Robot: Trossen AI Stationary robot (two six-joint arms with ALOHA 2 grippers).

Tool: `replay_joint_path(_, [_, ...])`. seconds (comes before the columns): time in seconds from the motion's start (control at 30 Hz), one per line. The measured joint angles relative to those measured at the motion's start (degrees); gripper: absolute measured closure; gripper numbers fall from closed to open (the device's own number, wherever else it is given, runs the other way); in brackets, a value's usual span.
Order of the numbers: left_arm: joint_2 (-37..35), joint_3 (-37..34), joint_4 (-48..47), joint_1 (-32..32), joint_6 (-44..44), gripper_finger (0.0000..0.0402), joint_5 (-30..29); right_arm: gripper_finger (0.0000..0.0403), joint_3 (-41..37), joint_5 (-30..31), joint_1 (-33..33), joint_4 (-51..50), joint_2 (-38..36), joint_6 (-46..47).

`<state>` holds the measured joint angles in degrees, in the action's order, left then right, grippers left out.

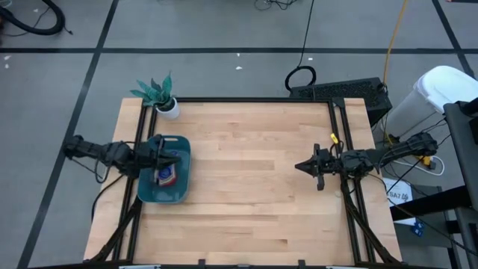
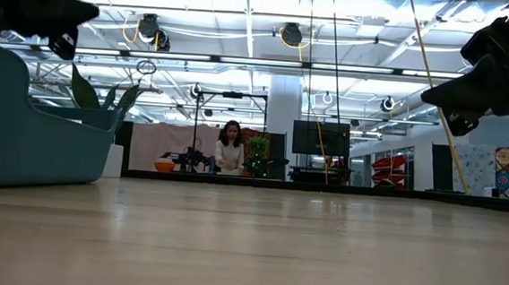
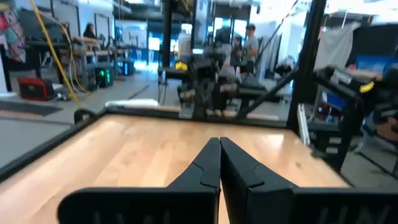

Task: Nest measuring cups in basket
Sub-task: Return to Home Position

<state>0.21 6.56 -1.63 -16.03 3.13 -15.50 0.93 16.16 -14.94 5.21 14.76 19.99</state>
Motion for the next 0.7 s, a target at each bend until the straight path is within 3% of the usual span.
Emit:
replay_joint_path(0.37, [0.04,-1.0,-0.25,17.49,3.05,0.0399,19.34,0.0403,-0.02,-1.21,0.0,-1.24,0.02,-0.08])
replay_joint_path(0.7, [0.22,-1.0,-5.84,20.46,2.0,0.0399,21.54,0.0403,-0.07,-2.8,0.0,-1.24,0.02,-2.12])
